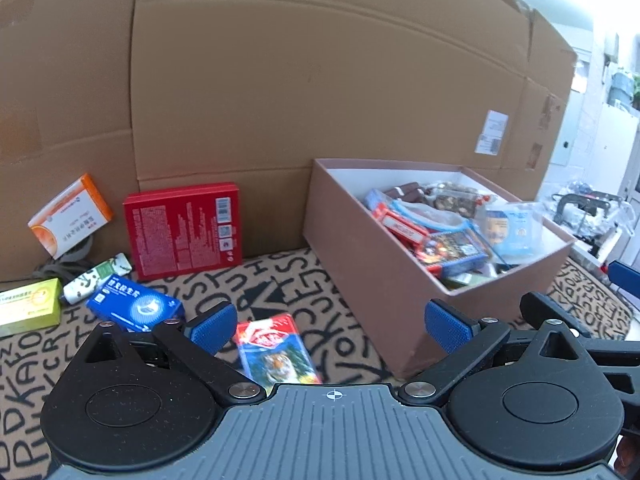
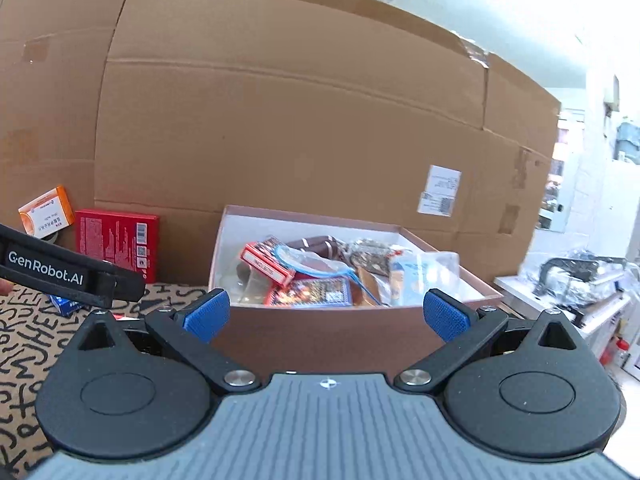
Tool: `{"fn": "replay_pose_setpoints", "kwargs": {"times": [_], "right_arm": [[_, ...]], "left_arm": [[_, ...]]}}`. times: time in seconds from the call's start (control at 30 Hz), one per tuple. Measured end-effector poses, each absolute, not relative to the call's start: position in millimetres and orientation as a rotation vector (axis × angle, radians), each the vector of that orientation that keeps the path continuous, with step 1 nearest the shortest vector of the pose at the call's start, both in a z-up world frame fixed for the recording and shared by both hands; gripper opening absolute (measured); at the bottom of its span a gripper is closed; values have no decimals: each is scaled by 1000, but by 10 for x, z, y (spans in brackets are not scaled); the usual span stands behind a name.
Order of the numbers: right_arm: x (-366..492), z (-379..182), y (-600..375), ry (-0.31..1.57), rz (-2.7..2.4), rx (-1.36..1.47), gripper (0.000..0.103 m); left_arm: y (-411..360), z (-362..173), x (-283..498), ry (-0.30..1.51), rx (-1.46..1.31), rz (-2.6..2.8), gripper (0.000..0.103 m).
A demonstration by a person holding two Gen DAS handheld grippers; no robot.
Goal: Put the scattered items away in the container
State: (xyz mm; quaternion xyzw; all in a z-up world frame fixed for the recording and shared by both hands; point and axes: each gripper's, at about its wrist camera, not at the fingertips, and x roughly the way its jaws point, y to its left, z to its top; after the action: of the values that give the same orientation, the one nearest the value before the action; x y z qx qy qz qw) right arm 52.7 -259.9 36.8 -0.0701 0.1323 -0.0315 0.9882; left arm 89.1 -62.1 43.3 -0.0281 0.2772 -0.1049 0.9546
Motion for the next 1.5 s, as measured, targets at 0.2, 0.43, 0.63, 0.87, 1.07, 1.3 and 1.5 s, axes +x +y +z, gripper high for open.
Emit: {"fn": "replay_pose_setpoints", "kwargs": {"times": [0.2,0.43,0.63,0.87,1.07,1.3,1.5], "right_arm": [[254,416,-2741,309,-80,-108,103],[176,421,-2863,411,-85,-61,103],[187,358,-2950,475,-113,-26,103],[191,317,-3000,479,-132,-20,103],[222,297,-3039,486,-136,-6,102],[249,291,-3054,491,-136,-4,103],[274,280,-3054,498,-133,-7,103]], "left_arm": [[-845,488,600,511,0,-250,103],[-1044,495,490,526,33,-277,103],[-1137,434,523,552,41,-289,103],[-1198,385,578,567,46,-292,103],[-1197,329,653,593,18,-298,103],[-1197,310,680,600,18,-292,103],[-1197,303,702,606,25,-286,103]]}}
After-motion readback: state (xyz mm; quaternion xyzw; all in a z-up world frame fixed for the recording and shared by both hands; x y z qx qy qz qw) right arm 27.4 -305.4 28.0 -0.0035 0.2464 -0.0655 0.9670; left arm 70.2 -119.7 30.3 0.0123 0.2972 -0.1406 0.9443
